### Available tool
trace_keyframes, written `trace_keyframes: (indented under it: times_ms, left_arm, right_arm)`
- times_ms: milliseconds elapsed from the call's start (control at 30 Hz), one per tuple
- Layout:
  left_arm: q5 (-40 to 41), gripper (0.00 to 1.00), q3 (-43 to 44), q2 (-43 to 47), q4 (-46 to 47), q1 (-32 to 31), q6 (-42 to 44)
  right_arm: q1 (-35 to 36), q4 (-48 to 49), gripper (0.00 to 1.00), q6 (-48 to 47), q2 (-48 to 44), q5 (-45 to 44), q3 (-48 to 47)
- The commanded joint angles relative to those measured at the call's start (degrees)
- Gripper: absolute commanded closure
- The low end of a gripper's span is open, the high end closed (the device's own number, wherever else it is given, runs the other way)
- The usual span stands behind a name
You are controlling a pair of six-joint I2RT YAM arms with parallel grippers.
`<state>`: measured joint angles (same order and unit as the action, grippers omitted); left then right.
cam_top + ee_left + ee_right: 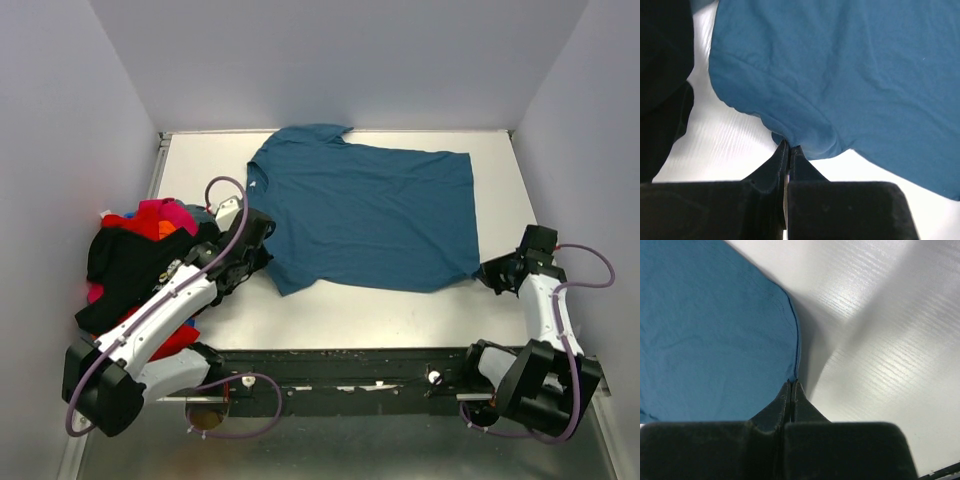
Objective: Fold and stack the t-shirts
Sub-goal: Grap the side of the flattened tshirt closest away from the robot with both arms, then fold the flattened tshirt in 1/3 of the way
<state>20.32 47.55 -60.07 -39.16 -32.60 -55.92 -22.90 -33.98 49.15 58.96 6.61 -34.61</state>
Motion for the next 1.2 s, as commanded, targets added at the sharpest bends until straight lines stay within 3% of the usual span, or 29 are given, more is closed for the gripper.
trace_keyframes:
  times_ms: [0, 533, 1167]
  left_arm:
    - [3.41, 1.00, 4.91, -4.42, 5.22, 1.04, 4.15]
    - [0.25, 1.00, 18.62, -21.39, 13.05, 9.30, 9.07]
    - [0.34, 1.00, 39.37, -38.62, 8.31, 13.00, 14.17]
  right_arm:
    - [-0.39, 0.05, 0.99, 5.43, 4.05, 2.70, -3.00]
    - [-0.31, -0.04, 0.99, 12.38, 16.18, 1.56, -14.51]
    - [-0.31, 2.07, 0.99, 15.02, 29.36, 3.67, -22.95]
